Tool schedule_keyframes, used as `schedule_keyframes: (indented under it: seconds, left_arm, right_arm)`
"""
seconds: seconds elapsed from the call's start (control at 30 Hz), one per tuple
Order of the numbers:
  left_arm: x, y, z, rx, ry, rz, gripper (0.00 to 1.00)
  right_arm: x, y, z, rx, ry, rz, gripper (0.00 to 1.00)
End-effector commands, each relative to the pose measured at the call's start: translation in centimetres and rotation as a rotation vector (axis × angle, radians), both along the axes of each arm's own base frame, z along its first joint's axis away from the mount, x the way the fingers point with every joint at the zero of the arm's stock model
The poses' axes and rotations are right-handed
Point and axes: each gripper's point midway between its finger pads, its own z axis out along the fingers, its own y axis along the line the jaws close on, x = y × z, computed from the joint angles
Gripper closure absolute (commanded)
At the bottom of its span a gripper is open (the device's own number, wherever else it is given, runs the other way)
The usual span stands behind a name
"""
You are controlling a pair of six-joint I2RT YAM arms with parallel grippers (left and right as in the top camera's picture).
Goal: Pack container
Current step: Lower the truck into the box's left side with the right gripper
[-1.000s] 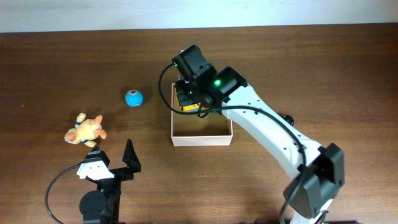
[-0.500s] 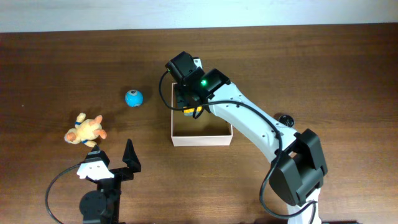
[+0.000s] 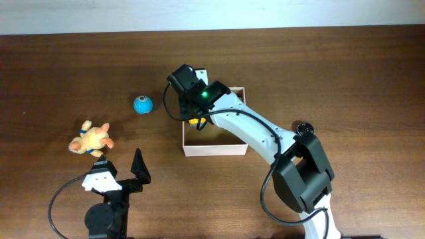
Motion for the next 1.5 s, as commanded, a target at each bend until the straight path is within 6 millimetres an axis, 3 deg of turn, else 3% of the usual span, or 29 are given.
schedule_keyframes:
  seconds: [0.0, 0.53, 0.73, 0.93, 1.3, 1.47]
  left_arm:
    - [0.0, -0.1, 0.0, 0.015, -0.005, -0.008, 0.01]
    - [0.0, -0.1, 0.0, 0.015, -0.005, -0.008, 0.01]
    - [0.0, -0.1, 0.0, 0.015, -0.005, -0.008, 0.01]
    - [0.0, -0.1, 0.0, 0.015, -0.005, -0.008, 0.01]
    - [0.0, -0.1, 0.0, 0.015, -0.005, -0.008, 0.01]
    - [0.0, -0.1, 0.0, 0.015, -0.005, -0.008, 0.01]
  right_arm:
    - [0.9, 0.4, 0.4, 0.005, -0.037, -0.032, 0.58]
    - [1.8, 0.7, -1.6, -0.01, -0.047, -0.039, 0.58]
    - [2.1, 0.8, -1.4, -0.009, -0.063, -0.035, 0.57]
    - [2.1, 0.8, -1.4, -0.026, -0.067, 0.004, 0.5]
    - [1.9, 0.7, -1.3, -0.043, -0.067, 0.029, 0.5]
    - [1.8, 0.5, 0.0, -0.046, -0.08, 0.048, 0.49]
